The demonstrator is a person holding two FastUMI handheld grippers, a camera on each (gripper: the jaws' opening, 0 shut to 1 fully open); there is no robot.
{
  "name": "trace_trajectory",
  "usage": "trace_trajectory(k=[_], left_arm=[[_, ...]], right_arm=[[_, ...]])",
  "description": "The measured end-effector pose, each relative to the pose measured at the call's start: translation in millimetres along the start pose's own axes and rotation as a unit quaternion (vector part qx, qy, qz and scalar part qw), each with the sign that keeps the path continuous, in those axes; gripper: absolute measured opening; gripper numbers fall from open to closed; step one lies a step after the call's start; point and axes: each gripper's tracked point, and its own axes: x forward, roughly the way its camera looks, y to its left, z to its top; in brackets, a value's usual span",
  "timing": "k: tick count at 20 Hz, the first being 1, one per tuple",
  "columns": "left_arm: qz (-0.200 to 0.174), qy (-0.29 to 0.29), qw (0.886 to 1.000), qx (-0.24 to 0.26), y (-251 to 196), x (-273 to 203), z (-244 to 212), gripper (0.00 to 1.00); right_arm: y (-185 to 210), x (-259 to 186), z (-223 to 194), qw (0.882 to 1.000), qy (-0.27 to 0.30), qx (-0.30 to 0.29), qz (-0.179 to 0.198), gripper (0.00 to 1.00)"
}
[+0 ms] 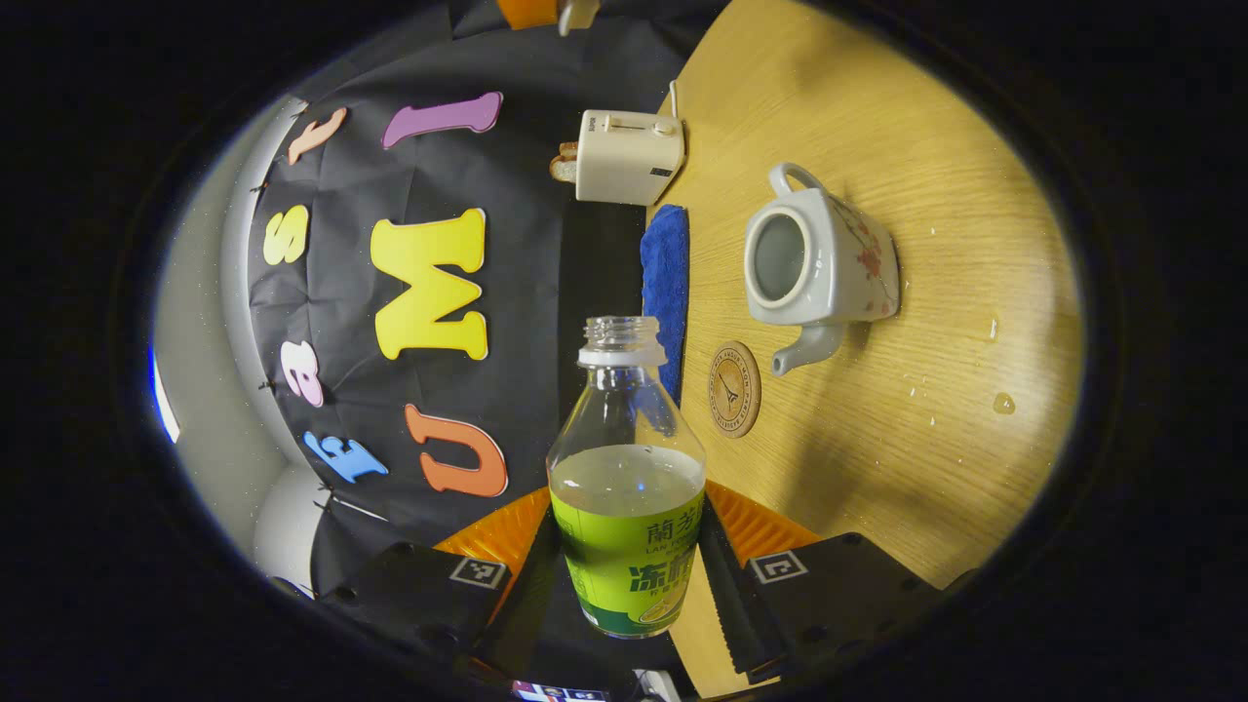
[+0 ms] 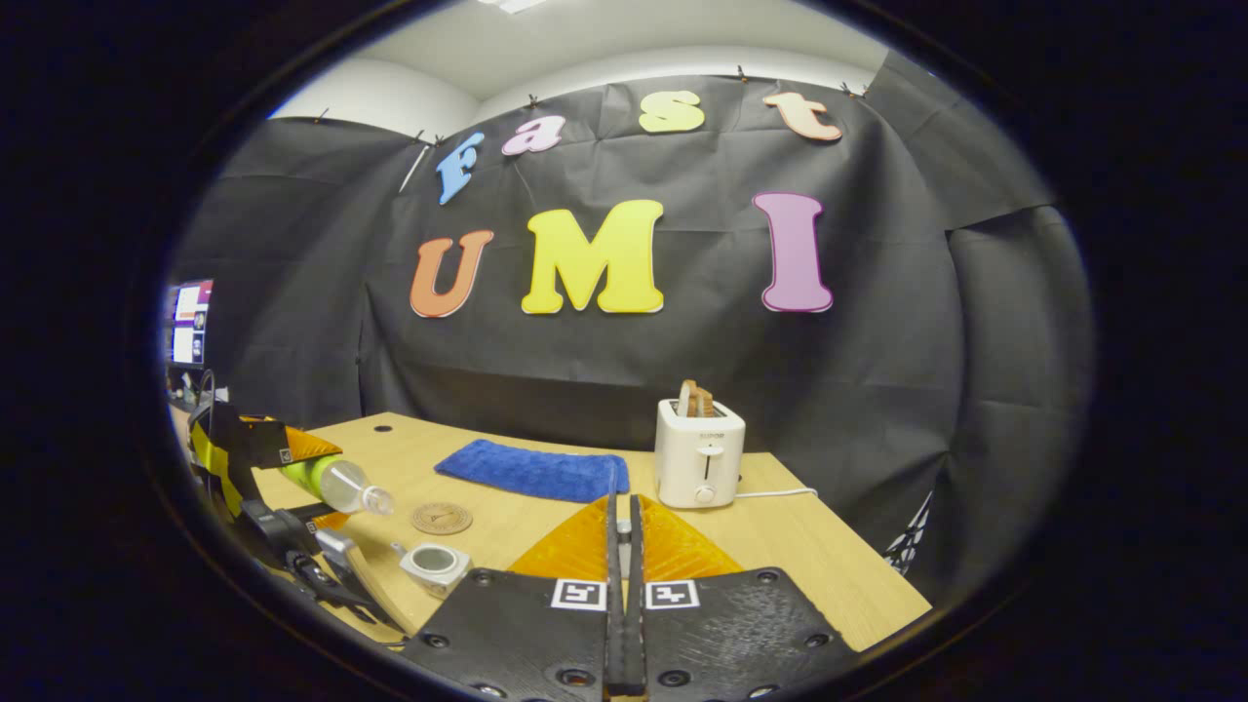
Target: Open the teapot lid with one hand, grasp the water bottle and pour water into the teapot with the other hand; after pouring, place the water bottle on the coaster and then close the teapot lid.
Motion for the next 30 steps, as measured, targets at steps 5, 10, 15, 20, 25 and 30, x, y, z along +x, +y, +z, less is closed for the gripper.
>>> trace_trajectory(k=[5,10,15,20,25,30], left_arm=[[0.000,-0.018,0.997,0.076,3.0,-2.5,17.7,0.75],[-0.011,-0.005,0.990,0.144,6.7,-0.4,27.7,0.75],[-0.020,0.007,0.979,0.203,5.1,-5.1,28.3,0.75],[-0.030,0.015,0.978,0.208,-2.7,-1.1,24.8,0.75],[-0.035,0.022,0.976,0.215,-3.9,4.0,22.6,0.75],[-0.031,0.030,0.971,0.233,2.0,5.9,22.8,0.75]], right_arm=[[-6.9,1.8,-3.3,1.000,0.005,-0.006,-0.012,0.00],[-11.5,2.1,-2.8,1.000,0.005,-0.014,-0.018,0.00],[-11.2,-1.4,0.7,1.000,0.003,-0.006,-0.013,0.00],[-13.7,-4.1,3.3,1.000,0.000,-0.003,-0.012,0.00],[-13.8,-2.0,1.8,1.000,0.003,-0.004,-0.012,0.00],[-13.1,-2.3,1.4,1.000,0.004,-0.005,-0.011,0.00]])
